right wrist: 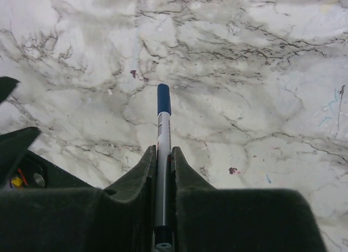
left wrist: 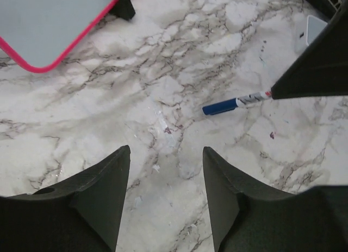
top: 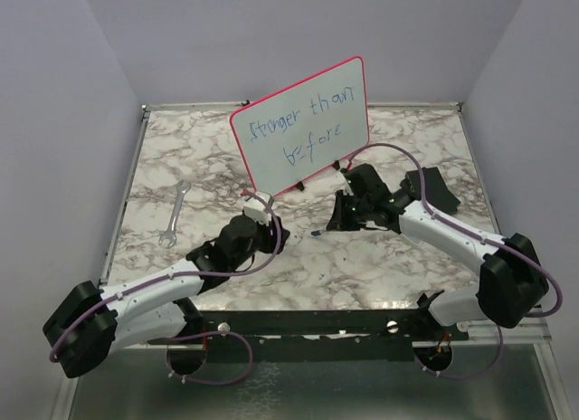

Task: Write a sentence on the whiteboard
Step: Place the whiteboard marker at the center of the board, then reset both arms

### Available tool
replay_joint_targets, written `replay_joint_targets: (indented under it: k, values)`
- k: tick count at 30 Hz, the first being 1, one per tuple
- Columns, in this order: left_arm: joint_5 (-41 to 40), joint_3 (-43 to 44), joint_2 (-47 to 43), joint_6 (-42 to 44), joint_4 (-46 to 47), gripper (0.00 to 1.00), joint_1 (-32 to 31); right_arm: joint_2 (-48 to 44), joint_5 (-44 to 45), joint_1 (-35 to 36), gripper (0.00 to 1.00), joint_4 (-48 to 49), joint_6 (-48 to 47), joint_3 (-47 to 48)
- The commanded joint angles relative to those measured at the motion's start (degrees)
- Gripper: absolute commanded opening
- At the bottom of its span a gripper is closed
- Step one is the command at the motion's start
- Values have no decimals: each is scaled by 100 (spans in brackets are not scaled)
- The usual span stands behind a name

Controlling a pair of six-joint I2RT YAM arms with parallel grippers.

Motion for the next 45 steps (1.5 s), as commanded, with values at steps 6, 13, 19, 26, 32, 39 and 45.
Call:
replay_joint_targets:
  k: [6,13,19,26,32,39,45]
  values:
    - [551,574,-150,-434,-687,81,968,263,-1697,-894,43,2750,-166,-1227]
    - [798,880,-349,-530,-1165,99,1853,124,-491,-1216,70,2537,-128,-1295]
    - [589,1513,-594,-310,-1919,99,2952,-835,1304,-1352,81,2114,-112,-1299]
    - [733,2459,-422,438,-2407,99,4628,-2669,3236,-1430,85,2498,-1117,-1638]
    - [-825,2706,-801,883,-2287,99,4643,-3715,4236,-1437,85,3096,-2199,-2100]
    - [-1044,2052,-1466,1014,-1859,99,4643,-4314,4105,-1432,85,3637,-2565,-2510]
    - [-1016,2068,-1492,1081,-1856,99,4643,-4193,4117,-1428,85,3520,-2562,-2398]
